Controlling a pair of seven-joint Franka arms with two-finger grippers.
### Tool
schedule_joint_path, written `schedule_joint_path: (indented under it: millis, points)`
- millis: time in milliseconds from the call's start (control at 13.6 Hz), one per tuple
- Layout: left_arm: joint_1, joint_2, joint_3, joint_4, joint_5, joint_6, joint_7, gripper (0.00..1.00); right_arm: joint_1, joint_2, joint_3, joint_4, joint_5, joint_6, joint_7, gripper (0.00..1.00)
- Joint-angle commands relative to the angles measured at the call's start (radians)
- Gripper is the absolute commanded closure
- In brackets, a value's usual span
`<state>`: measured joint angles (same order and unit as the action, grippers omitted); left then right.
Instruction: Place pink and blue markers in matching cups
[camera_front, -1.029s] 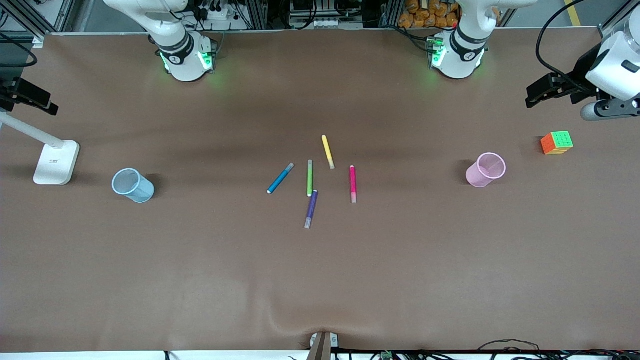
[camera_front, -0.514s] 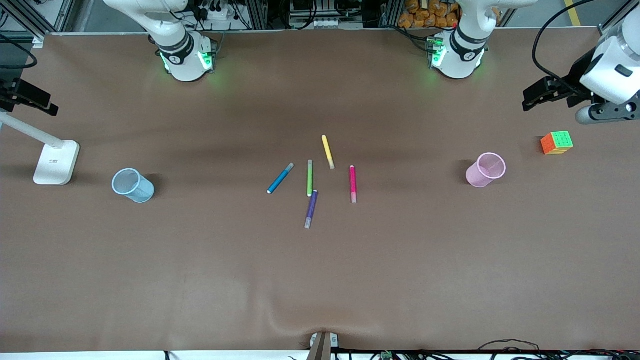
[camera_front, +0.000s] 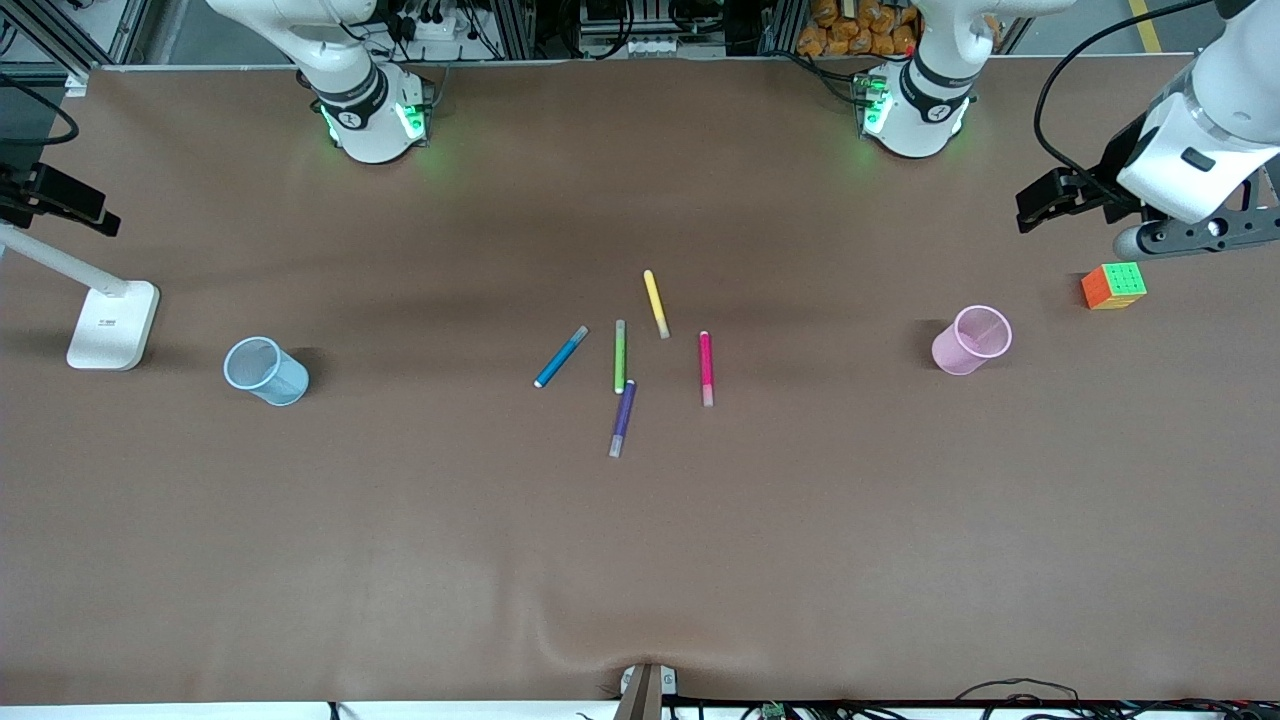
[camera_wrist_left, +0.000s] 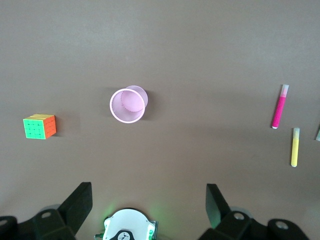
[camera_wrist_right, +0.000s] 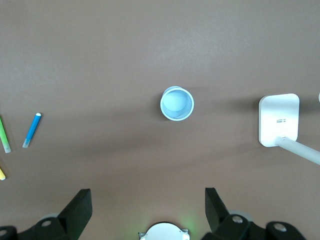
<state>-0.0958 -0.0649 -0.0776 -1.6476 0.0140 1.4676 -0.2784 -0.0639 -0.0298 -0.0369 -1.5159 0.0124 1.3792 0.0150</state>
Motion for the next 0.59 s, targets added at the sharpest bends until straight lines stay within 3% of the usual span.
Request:
schedule_joint_path:
  millis: [0,514]
  points:
    - [-0.002,-0.009,-0.025,-0.027,0.009,0.031,-0.051,0.0,-0.024,0.007,0.014,0.017,0.0,-0.012,-0.007,0.0]
    - [-0.002,-0.006,-0.086,-0.047,0.032,0.056,-0.133,0.0,-0.025,0.014,0.012,0.022,0.006,-0.011,-0.004,0.0]
